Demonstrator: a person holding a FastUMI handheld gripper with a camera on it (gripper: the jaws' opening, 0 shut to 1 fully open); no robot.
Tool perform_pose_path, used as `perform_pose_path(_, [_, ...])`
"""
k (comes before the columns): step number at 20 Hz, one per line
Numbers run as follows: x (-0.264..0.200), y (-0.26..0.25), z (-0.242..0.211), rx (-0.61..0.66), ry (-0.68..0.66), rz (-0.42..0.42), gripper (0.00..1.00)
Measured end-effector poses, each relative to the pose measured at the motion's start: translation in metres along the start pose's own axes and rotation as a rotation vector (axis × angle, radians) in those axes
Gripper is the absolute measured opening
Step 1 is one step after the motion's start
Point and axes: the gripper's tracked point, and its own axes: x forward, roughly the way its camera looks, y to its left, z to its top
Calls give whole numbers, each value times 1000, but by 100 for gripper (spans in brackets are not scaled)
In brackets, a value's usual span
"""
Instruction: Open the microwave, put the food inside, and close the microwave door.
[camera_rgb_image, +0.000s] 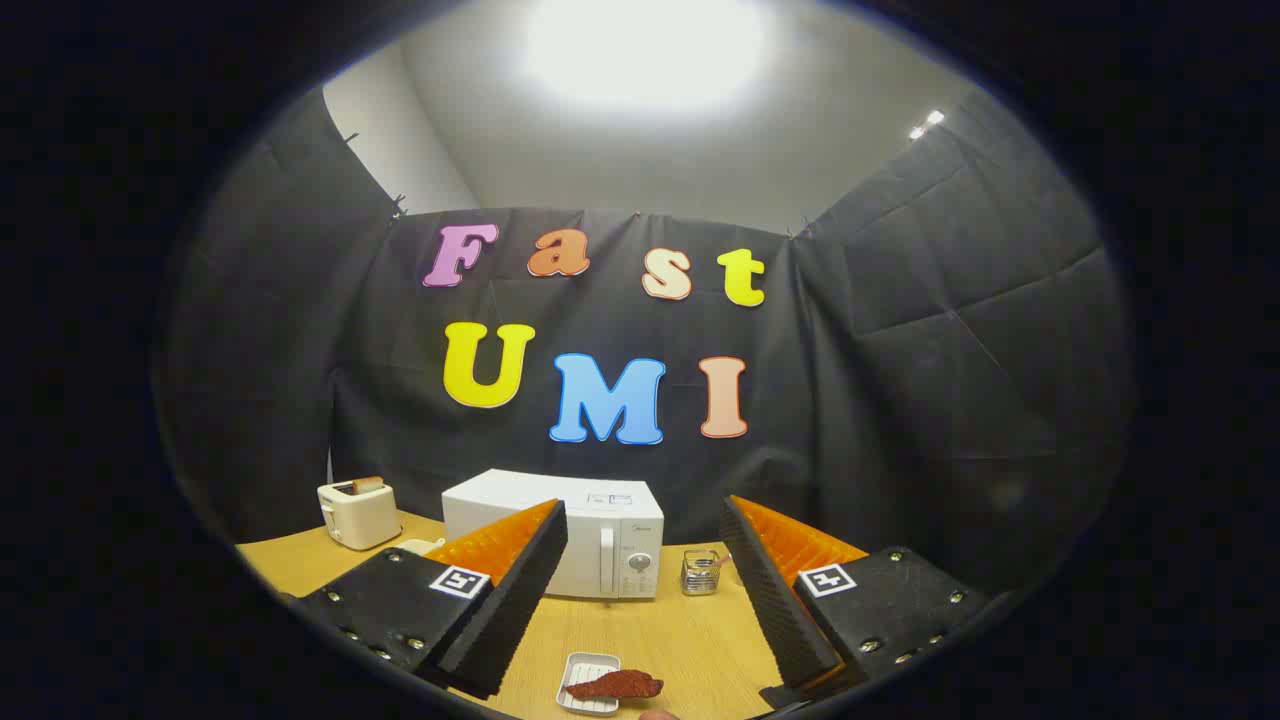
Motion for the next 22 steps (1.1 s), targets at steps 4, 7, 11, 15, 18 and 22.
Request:
perform_pose_path(4, [-4, 4, 0, 8, 4, 7, 97])
perform_pose_path(7, [-8, 4, 8, -3, -12, 9, 97])
perform_pose_path(11, [-12, 4, 20, 24, -43, 1, 97])
perform_pose_path(15, [-14, 3, 21, 46, -49, -8, 97])
perform_pose_path(18, [-12, 5, 24, 45, -57, -7, 97])
perform_pose_path(22, [-8, 9, 24, 85, -58, -10, 97])
